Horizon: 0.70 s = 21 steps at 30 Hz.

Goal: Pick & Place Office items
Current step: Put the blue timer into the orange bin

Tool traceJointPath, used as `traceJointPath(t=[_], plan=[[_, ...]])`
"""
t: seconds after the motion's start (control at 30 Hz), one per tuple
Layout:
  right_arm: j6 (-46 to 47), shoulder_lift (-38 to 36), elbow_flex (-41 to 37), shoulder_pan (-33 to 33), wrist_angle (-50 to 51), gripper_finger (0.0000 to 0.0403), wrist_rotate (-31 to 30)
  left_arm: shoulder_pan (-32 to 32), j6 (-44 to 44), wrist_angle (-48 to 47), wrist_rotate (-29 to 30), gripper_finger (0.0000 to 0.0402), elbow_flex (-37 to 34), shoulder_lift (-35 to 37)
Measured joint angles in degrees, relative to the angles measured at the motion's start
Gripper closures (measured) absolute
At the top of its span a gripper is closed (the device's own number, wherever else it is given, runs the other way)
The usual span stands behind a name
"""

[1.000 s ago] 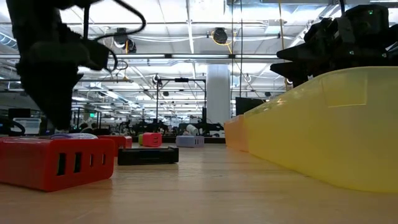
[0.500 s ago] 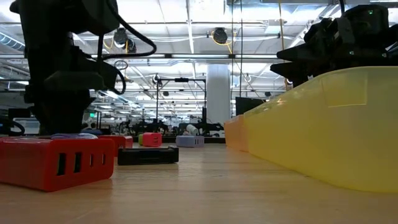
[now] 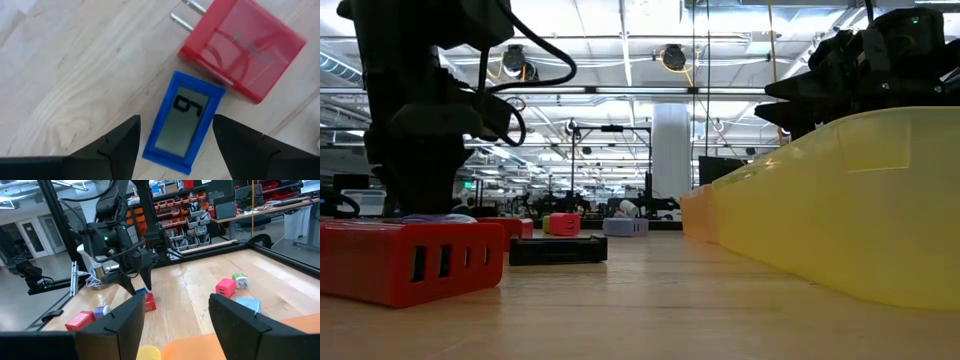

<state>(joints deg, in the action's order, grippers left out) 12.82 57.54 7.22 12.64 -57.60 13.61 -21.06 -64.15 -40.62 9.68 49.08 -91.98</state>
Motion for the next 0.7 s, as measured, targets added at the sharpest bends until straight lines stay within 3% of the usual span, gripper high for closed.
traceJointPath(t=[0.17,0.7], plan=[[0.00,0.00,0.00,0.00,0.12,0.0193,0.00,-0.77,2.70,-2.02,-3.44,0.0149,0.00,0.02],[-0.02,0.00,0.00,0.00,0.37,0.0193,0.00,-1.68,6.00,3.68,0.49,0.0149,-4.77,0.33]])
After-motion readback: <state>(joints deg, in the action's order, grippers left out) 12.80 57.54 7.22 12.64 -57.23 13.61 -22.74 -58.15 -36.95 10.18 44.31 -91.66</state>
